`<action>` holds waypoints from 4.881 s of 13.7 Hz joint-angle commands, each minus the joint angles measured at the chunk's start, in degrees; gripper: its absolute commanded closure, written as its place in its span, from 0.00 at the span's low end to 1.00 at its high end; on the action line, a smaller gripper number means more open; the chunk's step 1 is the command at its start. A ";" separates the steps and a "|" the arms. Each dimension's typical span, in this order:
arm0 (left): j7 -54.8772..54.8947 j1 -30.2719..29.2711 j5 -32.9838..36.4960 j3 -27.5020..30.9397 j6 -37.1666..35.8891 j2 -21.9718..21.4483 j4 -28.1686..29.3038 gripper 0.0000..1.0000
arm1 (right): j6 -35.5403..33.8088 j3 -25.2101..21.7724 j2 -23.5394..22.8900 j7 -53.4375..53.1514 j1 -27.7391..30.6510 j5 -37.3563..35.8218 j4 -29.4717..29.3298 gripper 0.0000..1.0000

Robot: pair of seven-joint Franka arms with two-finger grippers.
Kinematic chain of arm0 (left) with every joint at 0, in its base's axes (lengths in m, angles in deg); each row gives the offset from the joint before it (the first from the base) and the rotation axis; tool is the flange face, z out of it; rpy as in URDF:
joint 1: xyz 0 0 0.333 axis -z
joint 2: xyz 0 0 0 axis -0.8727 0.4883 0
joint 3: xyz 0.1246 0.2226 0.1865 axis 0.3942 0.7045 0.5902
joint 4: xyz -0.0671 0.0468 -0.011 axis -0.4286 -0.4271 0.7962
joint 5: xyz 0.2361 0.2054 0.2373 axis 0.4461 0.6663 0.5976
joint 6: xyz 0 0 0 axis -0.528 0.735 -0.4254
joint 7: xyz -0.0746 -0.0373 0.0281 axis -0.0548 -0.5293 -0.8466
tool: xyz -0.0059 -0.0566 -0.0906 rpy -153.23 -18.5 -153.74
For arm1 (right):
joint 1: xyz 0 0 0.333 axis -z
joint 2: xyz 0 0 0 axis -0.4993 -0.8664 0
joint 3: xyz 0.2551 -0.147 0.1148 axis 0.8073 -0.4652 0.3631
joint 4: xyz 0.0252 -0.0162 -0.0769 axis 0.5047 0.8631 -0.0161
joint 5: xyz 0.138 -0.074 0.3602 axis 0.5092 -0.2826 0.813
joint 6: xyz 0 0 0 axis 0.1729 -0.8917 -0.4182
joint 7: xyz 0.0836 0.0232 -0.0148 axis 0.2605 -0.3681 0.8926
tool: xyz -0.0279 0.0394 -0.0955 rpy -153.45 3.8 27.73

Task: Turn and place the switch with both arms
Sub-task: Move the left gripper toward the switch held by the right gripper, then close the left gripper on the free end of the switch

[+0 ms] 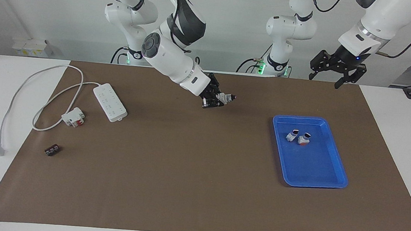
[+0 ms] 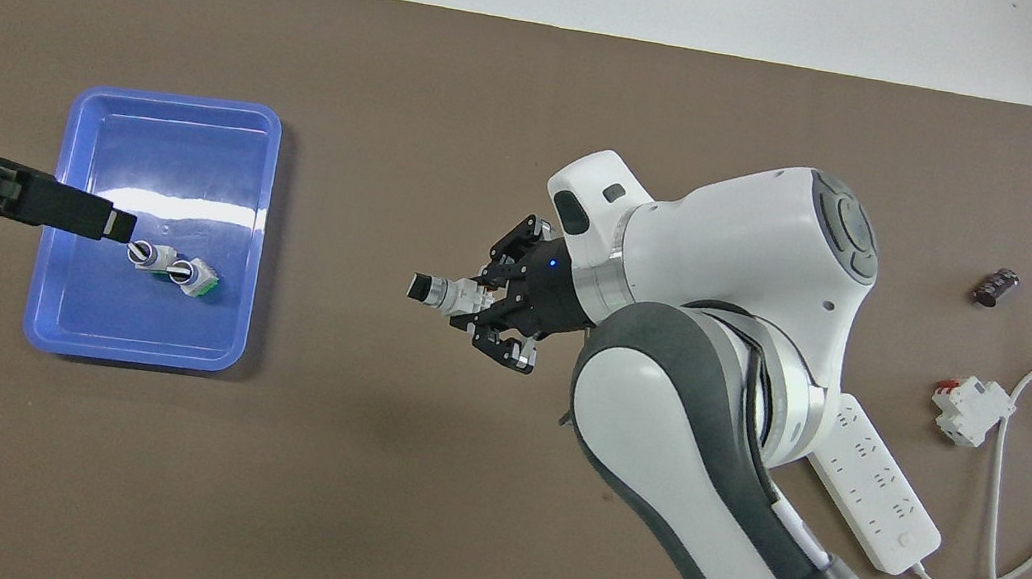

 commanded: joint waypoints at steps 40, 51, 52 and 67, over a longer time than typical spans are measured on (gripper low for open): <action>22.70 8.75 -43.81 0.24 17.18 2.80 21.39 0.80 | 4.32 0.24 0.83 -5.85 -2.34 -2.06 0.50 1.00; 22.61 9.63 -43.81 0.24 19.02 2.72 22.45 0.72 | 5.20 0.32 0.83 -6.47 -2.52 -2.06 0.41 1.00; 22.61 9.63 -43.81 0.15 19.02 2.72 22.45 0.72 | 5.20 0.32 0.83 -6.47 -2.52 -2.06 0.41 1.00; 10.41 9.10 -45.04 0.24 17.88 2.19 21.57 1.00 | 5.20 0.32 1.01 -7.87 -2.52 -2.06 0.32 1.00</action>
